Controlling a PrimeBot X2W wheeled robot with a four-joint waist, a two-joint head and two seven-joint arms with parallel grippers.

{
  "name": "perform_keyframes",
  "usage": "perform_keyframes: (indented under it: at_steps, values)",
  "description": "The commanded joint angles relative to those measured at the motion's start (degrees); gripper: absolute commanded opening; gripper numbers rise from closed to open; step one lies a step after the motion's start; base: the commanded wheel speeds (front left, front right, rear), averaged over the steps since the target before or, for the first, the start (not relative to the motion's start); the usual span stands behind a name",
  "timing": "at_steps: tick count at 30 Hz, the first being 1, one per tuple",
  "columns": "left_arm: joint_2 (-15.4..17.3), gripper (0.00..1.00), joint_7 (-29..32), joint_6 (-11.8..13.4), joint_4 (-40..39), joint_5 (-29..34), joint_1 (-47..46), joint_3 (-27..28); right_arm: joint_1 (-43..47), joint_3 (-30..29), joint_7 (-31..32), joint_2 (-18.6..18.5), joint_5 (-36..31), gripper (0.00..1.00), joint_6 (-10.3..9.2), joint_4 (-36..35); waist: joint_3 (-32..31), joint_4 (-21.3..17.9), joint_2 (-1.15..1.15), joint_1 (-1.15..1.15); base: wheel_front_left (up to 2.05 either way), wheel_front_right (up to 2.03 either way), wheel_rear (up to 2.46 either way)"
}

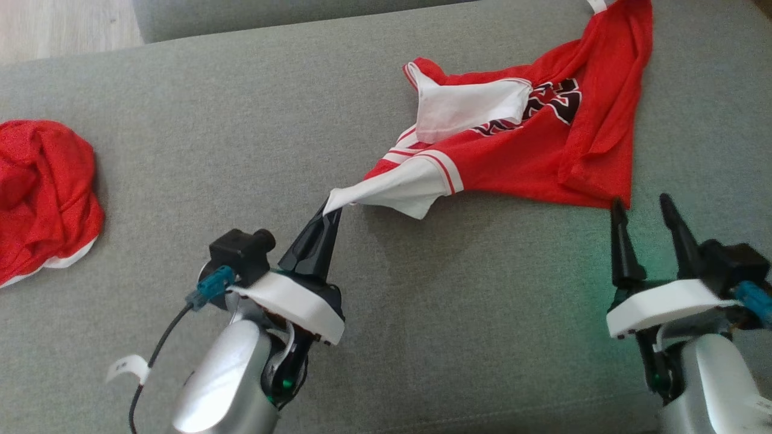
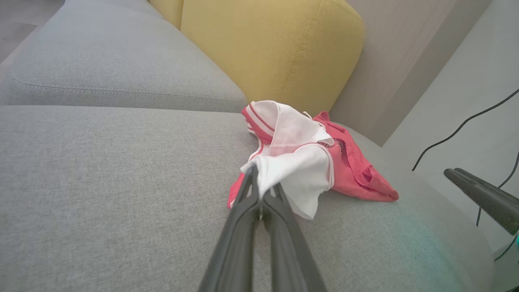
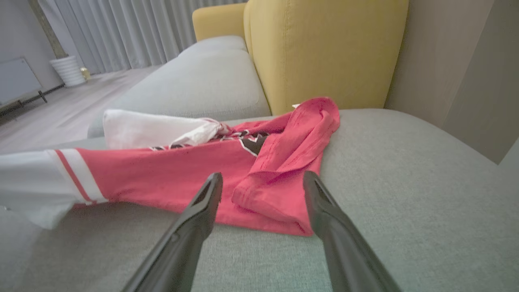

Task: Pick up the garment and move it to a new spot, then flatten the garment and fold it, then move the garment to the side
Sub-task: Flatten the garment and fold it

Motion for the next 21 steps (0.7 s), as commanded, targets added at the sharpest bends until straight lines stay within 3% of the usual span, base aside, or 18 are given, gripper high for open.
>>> perform_keyframes:
  at_steps: [1,21]
  values:
    - [0.43,0.0,-0.7,-0.19,-2.11,-0.36,-1.2,1.63,-1.94,1.32,0.04,0.06,-0.84,1.0,-0.05,-1.27,0.14,0.09,0.0,0.0,0.0,0.0,0.0]
    - [0.42,0.0,-0.7,0.0,-2.33,-1.46,-2.71,-2.14,-15.73,2.16,2.13,-2.54,-11.11,1.0,-0.05,19.29,3.1,3.7,0.0,0.0,0.0,0.0,0.0]
